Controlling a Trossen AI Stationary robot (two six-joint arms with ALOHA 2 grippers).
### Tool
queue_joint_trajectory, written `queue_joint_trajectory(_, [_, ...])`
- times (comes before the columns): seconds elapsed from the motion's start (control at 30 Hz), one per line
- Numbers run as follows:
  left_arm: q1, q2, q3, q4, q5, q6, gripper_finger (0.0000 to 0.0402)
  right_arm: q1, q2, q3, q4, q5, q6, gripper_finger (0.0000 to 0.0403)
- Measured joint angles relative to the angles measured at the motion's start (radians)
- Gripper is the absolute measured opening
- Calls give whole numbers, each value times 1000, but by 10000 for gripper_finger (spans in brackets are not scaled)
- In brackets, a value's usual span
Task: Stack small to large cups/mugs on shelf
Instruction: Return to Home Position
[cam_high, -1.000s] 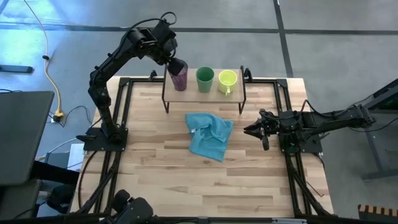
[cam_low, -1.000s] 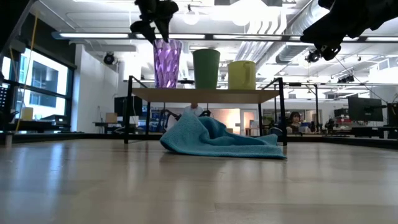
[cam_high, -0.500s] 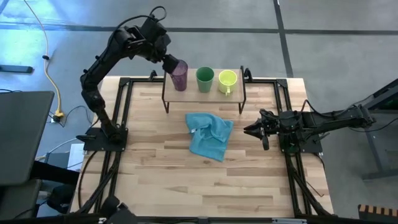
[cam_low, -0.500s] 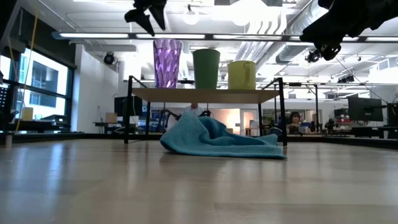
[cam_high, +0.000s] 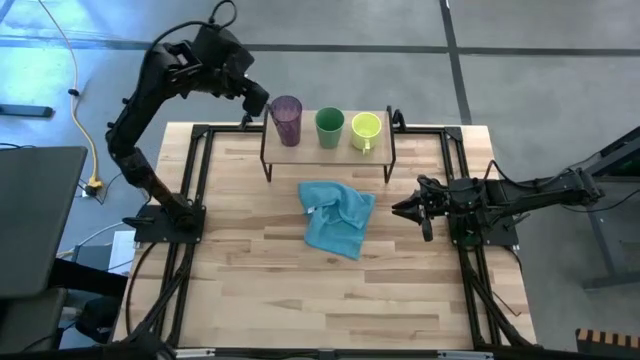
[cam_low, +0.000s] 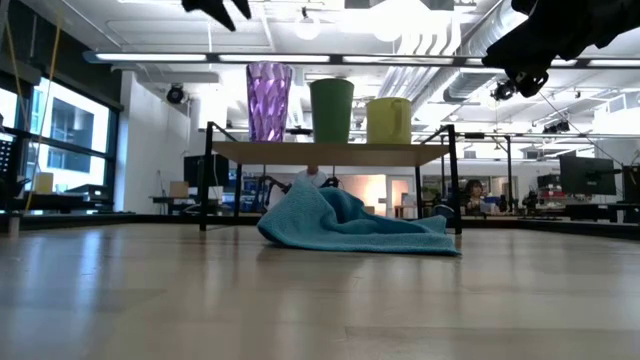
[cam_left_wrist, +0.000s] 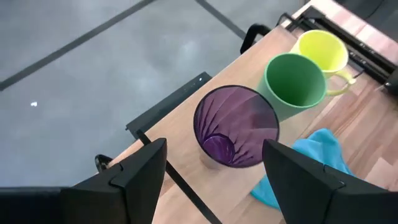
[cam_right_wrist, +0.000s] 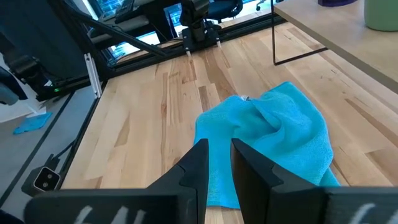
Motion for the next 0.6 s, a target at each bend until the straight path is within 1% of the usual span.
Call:
queue_joint_trajectory(0.1, [0, -29, 0, 0, 14, 12, 255, 0, 0, 0, 0, 0, -2, 57])
queue_joint_trajectory(0.23, [0, -65, 0, 0, 70, 42, 255, 0, 0, 0, 0, 1, -22, 57])
queue_joint_trajectory(0.4, [0, -103, 0, 0, 80, 56, 255, 0, 0, 0, 0, 1, -27, 57])
queue_joint_trajectory(0.6, [0, -152, 0, -9, 81, 30, 255, 0, 0, 0, 11, 1, -20, 57])
